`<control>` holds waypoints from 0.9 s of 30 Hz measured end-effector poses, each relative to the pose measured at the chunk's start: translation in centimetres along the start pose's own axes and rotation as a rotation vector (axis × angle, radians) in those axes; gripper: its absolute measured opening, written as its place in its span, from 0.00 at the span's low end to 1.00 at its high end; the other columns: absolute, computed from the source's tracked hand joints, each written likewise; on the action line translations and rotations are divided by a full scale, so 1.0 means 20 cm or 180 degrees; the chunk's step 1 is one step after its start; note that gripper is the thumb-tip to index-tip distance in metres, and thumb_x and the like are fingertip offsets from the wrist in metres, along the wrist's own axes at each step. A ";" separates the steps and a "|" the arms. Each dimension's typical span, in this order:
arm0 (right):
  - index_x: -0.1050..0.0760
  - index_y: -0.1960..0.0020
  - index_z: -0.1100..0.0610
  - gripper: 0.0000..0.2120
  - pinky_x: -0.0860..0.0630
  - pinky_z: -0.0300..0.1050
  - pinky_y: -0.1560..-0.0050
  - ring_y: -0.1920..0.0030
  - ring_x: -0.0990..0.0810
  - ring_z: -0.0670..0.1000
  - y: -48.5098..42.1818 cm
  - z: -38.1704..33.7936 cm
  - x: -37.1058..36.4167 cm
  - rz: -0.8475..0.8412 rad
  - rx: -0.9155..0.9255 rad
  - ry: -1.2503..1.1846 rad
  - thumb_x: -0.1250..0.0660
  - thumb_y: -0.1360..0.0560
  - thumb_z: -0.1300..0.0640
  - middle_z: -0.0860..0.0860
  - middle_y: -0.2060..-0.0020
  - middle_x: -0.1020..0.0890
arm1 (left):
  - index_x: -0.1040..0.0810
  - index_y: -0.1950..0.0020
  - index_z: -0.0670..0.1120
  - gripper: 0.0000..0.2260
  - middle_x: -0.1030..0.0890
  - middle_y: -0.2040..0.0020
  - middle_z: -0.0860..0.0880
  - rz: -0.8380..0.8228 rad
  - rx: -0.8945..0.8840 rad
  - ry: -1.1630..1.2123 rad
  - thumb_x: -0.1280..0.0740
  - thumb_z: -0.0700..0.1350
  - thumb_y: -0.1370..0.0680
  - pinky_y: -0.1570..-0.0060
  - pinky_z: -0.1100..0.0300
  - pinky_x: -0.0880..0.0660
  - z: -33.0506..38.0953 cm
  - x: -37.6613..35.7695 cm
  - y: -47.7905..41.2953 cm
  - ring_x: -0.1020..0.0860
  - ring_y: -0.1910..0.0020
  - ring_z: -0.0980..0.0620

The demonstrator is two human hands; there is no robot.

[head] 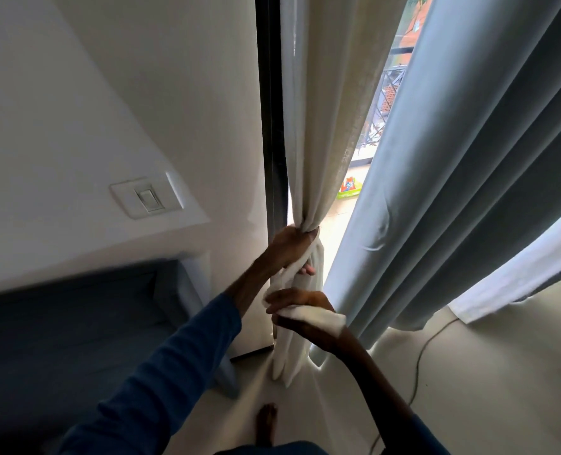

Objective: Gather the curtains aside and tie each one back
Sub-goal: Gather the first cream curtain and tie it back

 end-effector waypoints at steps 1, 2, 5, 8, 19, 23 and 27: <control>0.16 0.43 0.61 0.10 0.21 0.57 0.37 0.37 0.18 0.55 0.00 0.02 0.00 -0.0184 -0.0081 0.0016 0.25 0.24 0.62 0.53 0.37 0.17 | 0.23 0.40 0.42 0.26 0.16 0.60 0.46 0.0102 -0.0052 -0.0044 0.37 0.65 0.22 0.66 0.61 0.23 -0.01 0.00 0.00 0.15 0.64 0.47; 0.16 0.41 0.57 0.13 0.23 0.55 0.34 0.34 0.20 0.52 0.01 0.03 0.00 -0.0415 -0.0248 0.0156 0.25 0.24 0.62 0.49 0.34 0.20 | 0.22 0.41 0.42 0.27 0.19 0.64 0.48 0.0197 -0.0104 -0.0132 0.38 0.66 0.22 0.70 0.63 0.25 -0.01 0.00 0.00 0.18 0.69 0.51; 0.17 0.39 0.47 0.23 0.26 0.48 0.32 0.30 0.25 0.41 0.03 0.08 0.05 -0.0778 -0.0752 0.0741 0.31 0.27 0.69 0.39 0.33 0.21 | 0.22 0.42 0.42 0.29 0.20 0.64 0.49 0.0299 -0.0195 -0.0489 0.39 0.68 0.22 0.73 0.64 0.26 -0.01 0.00 0.01 0.21 0.69 0.53; 0.14 0.48 0.55 0.20 0.18 0.56 0.42 0.44 0.15 0.45 0.01 0.05 0.17 0.0483 -0.0869 0.0560 0.34 0.30 0.75 0.46 0.49 0.12 | 0.20 0.42 0.41 0.31 0.16 0.53 0.42 0.0182 -0.0344 -0.0878 0.40 0.69 0.23 0.54 0.54 0.19 -0.02 0.01 0.01 0.16 0.55 0.44; 0.25 0.45 0.52 0.19 0.30 0.24 0.61 0.57 0.21 0.29 -0.22 0.04 0.40 0.1360 -0.0641 0.1145 0.21 0.31 0.52 0.34 0.59 0.20 | 0.20 0.43 0.36 0.23 0.16 0.49 0.40 -0.0364 -0.1042 -0.1471 0.33 0.57 0.21 0.50 0.45 0.19 0.01 0.00 0.05 0.16 0.54 0.43; 0.21 0.50 0.55 0.08 0.30 0.27 0.60 0.59 0.21 0.31 -0.23 0.08 0.43 0.1356 -0.0555 0.1287 0.25 0.26 0.62 0.40 0.60 0.18 | 0.17 0.47 0.36 0.10 0.15 0.59 0.42 -0.0408 -0.1418 -0.1372 0.29 0.44 0.21 0.63 0.50 0.18 0.06 0.09 0.05 0.16 0.66 0.48; 0.18 0.48 0.63 0.06 0.25 0.39 0.56 0.58 0.21 0.43 -0.22 0.10 0.43 0.1121 -0.0694 0.1051 0.27 0.24 0.65 0.49 0.58 0.16 | 0.14 0.49 0.43 0.06 0.17 0.66 0.60 -0.0509 -0.1866 -0.1370 0.26 0.41 0.24 0.64 0.64 0.20 0.08 0.14 0.08 0.17 0.69 0.58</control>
Point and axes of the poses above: each hand's wrist, its own y-axis away from the middle knuckle, its own x-axis out of the back of the hand, z = x × y, the point moved 3 cm from there along -y, towards the middle knuckle
